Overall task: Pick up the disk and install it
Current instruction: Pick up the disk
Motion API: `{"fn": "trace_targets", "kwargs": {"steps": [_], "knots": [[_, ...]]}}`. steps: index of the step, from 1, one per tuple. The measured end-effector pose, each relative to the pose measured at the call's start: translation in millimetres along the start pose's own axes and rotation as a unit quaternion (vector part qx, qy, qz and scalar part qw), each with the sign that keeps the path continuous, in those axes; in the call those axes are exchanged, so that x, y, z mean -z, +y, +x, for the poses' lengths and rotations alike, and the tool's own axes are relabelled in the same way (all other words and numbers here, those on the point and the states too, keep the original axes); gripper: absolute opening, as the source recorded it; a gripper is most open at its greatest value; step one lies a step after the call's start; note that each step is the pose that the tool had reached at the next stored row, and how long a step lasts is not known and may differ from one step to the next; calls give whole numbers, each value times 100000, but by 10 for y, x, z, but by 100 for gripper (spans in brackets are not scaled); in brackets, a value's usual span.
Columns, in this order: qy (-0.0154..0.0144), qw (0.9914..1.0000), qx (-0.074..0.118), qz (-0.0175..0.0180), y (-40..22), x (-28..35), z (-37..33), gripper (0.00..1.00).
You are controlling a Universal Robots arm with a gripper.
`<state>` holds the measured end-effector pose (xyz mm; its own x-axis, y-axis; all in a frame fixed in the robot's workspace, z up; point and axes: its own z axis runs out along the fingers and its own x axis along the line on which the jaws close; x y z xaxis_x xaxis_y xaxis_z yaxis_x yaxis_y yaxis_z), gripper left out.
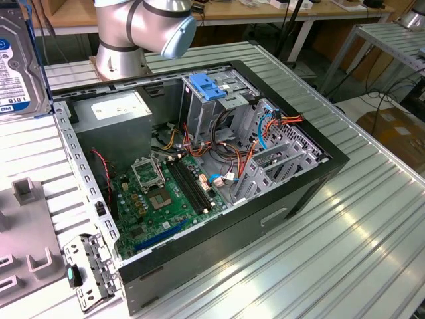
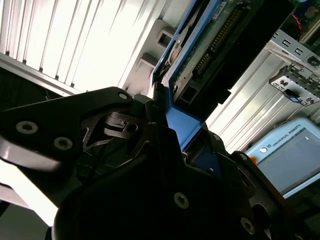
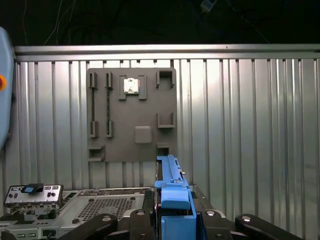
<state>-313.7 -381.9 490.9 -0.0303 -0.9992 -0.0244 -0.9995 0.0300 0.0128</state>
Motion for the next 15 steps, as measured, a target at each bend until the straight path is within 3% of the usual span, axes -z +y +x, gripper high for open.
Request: {"fn": "trace_targets", "kwargs": {"steps": [15], "knots": [[-1,100000,-36,-3,-209,3,4,37]]}}
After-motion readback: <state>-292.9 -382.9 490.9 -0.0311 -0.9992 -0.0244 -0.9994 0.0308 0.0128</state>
